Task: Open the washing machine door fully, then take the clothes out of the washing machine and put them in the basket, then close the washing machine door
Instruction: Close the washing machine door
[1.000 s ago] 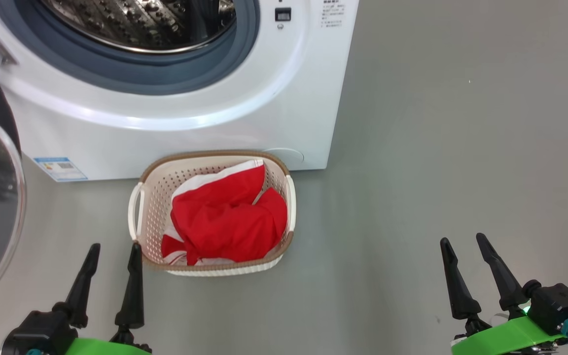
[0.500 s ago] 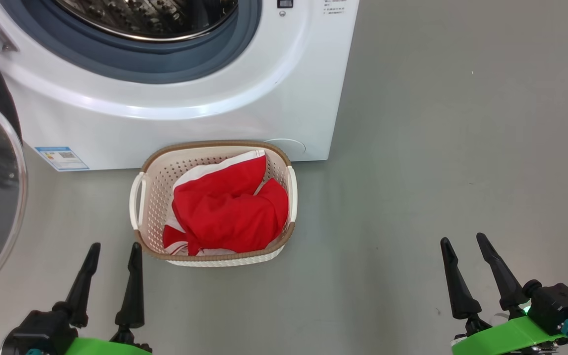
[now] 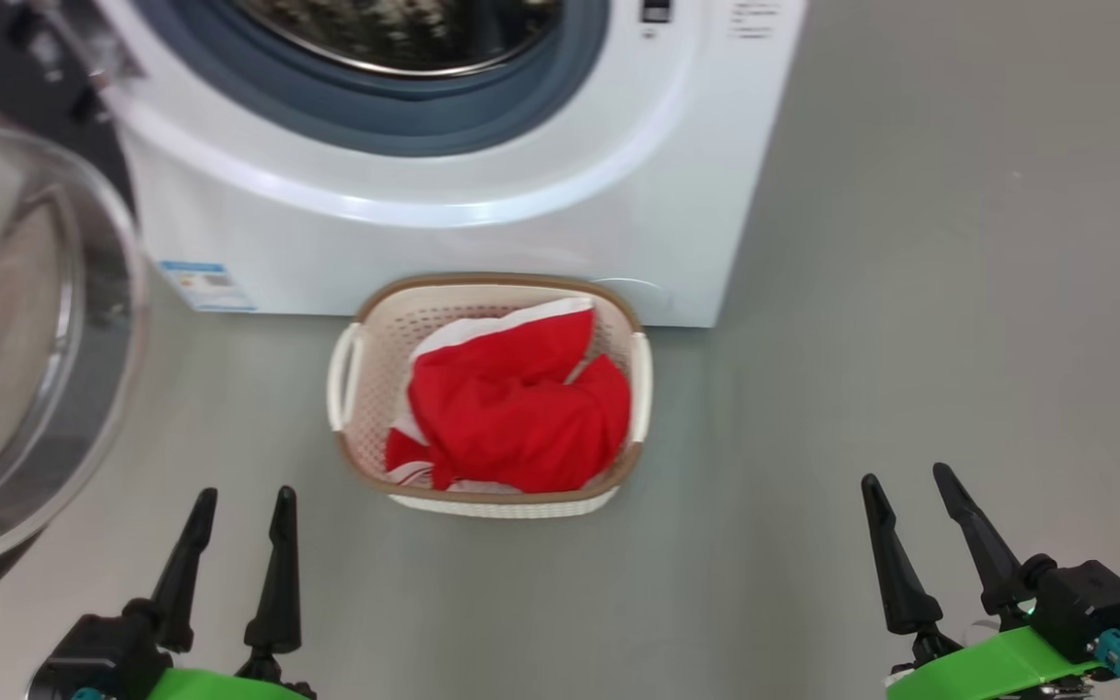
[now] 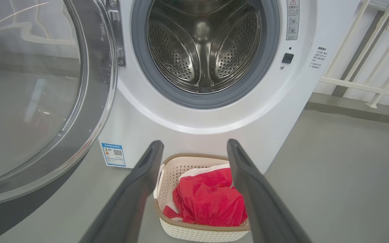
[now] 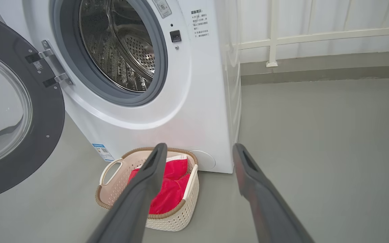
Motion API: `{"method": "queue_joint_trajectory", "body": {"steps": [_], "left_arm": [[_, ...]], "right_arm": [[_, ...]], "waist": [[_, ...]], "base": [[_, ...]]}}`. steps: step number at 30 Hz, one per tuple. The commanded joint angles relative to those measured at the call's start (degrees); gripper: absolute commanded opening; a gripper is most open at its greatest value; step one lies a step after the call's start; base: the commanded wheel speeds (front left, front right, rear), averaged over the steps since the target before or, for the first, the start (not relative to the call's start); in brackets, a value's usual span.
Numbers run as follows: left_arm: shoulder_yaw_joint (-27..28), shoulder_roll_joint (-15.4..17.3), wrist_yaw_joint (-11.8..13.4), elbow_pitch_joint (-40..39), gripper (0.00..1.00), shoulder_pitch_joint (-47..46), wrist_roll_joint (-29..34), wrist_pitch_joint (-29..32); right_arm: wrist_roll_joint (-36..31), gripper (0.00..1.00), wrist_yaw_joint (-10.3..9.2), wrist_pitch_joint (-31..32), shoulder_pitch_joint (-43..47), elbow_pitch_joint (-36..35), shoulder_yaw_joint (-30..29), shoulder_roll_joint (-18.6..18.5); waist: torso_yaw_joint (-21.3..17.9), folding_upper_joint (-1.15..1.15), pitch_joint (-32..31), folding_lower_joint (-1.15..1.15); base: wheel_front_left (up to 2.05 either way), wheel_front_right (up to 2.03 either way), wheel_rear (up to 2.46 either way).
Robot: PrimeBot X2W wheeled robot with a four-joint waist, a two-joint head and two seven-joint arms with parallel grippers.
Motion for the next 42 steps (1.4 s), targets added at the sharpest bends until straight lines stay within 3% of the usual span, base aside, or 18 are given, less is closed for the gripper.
{"method": "queue_joint_trajectory", "body": {"steps": [1, 22, 42], "left_arm": [[1.64, 0.41, -0.31, -0.87, 1.0, -1.45, -0.41, -0.3], [-2.71, 0.13, 0.48, 2.24, 1.0, 1.92, -7.6, -0.3], [-0.14, 0.13, 4.73, -2.41, 1.0, 7.07, -13.07, -0.3]], "right_arm": [[-0.39, 1.0, 0.42, -0.36, -0.83, -1.02, 1.56, -0.46], [-1.61, 1.0, 0.42, -0.36, 1.41, 0.8, 2.88, -2.7], [1.15, 1.0, 0.42, -0.36, -6.04, 5.82, 13.61, -5.48]], "waist": [[2.98, 0.0, -0.46, 0.0], [25.75, 0.0, -4.66, 0.0], [27.95, 0.0, -3.75, 0.0]], "base": [[0.0, 0.0, 0.0], [0.0, 0.0, 0.0], [-0.01, -0.01, -0.01]]}}
